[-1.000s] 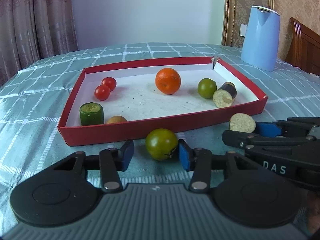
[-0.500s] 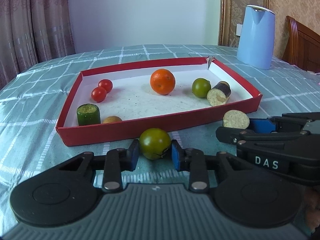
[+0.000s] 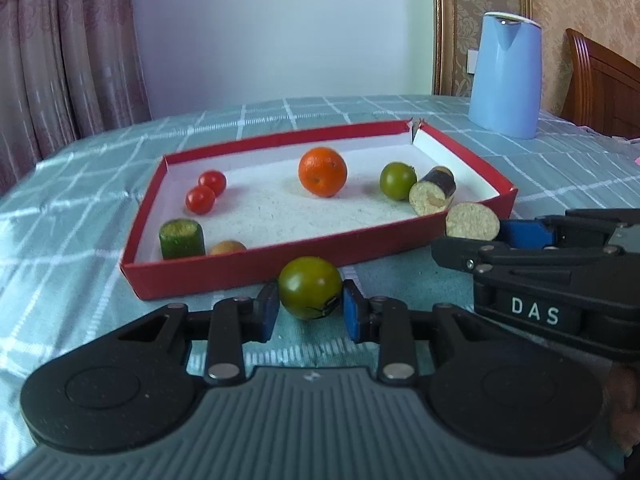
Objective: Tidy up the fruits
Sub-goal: 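Carry the green tomato with the left gripper while the right carries the eggplant slice into the tray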
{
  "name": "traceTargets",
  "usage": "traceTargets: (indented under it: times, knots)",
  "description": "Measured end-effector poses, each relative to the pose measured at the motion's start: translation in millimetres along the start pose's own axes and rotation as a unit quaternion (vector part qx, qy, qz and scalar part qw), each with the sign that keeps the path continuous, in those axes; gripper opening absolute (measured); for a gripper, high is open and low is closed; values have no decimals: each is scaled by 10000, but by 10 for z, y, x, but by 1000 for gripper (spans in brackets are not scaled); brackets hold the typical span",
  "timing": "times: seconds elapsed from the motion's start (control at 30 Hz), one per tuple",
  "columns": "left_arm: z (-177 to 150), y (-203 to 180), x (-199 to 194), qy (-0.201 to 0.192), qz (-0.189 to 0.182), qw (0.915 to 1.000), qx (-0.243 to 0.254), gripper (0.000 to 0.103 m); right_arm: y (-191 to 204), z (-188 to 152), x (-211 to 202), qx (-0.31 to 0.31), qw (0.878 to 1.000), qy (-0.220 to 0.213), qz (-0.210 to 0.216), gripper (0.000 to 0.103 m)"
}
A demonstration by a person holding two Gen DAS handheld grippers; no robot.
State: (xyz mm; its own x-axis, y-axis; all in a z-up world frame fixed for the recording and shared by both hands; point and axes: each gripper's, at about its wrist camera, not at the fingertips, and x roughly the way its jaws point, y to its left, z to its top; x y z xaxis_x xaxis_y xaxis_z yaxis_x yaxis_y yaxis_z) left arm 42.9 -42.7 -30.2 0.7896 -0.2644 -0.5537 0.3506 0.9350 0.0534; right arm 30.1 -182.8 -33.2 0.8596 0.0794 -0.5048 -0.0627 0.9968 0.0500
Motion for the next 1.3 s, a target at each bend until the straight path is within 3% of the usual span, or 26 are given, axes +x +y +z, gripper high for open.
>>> traceTargets:
  times: [0.47, 0.83, 1.3]
  knots:
    - [253, 164, 4, -242, 143, 9994, -182, 30, 5, 80, -52, 14, 9993, -353, -86, 40]
    - [408, 286, 245, -131, 409, 9985, -327, 30, 132, 315, 128, -118, 9995, -291, -27, 40]
    - [564, 379, 619, 45, 663, 9970, -401, 30, 198, 486, 558, -168, 9997, 162, -42, 40]
